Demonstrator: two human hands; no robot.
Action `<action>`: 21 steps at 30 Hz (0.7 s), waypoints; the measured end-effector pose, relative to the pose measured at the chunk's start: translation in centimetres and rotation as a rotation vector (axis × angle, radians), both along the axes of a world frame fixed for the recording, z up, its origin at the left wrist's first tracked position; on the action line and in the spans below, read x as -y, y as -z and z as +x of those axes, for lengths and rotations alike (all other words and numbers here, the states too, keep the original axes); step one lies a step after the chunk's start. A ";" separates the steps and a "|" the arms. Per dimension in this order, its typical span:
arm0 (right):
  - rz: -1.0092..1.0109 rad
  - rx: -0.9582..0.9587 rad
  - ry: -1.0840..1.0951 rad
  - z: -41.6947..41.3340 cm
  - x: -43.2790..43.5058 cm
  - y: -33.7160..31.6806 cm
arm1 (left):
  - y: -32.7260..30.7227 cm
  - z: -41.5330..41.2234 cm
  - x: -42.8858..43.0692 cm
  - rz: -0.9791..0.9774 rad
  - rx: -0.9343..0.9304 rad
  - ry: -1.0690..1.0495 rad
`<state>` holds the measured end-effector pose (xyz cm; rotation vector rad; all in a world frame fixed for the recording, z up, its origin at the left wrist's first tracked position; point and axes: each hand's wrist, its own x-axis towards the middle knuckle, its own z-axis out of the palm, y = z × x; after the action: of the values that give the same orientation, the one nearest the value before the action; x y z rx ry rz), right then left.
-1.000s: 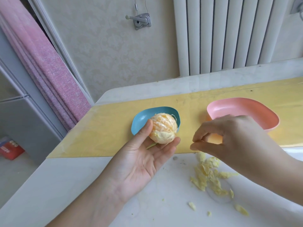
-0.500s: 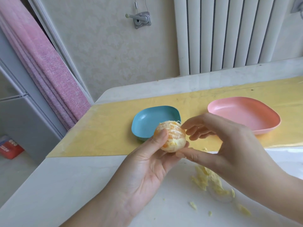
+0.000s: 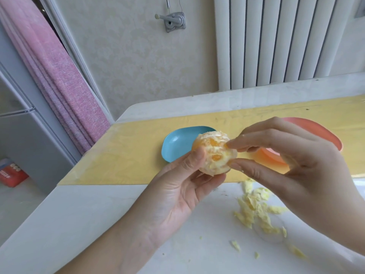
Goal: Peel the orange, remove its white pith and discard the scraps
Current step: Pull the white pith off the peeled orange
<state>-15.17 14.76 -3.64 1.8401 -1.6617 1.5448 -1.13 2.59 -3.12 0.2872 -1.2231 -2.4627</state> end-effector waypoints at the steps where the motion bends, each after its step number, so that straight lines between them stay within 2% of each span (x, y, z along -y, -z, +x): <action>1: -0.006 -0.017 0.010 -0.1 -0.1 -0.1 | 0.1 0.0 0.1 -0.001 -0.009 0.011; 8: -0.028 -0.183 0.059 -0.7 -0.2 -0.4 | 0.5 0.2 0.1 -0.037 0.021 -0.020; 14: 0.030 -0.328 0.059 -1.2 -0.1 -0.3 | 0.0 0.1 -0.5 -0.148 0.132 -0.103; 21: 0.095 -0.369 0.013 -1.4 -0.3 -1.0 | -0.1 0.5 -0.3 -0.269 0.154 -0.073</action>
<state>-16.56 15.04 -2.61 2.0076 -1.5889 1.0537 -0.66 2.85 -3.03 0.4442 -1.5596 -2.2144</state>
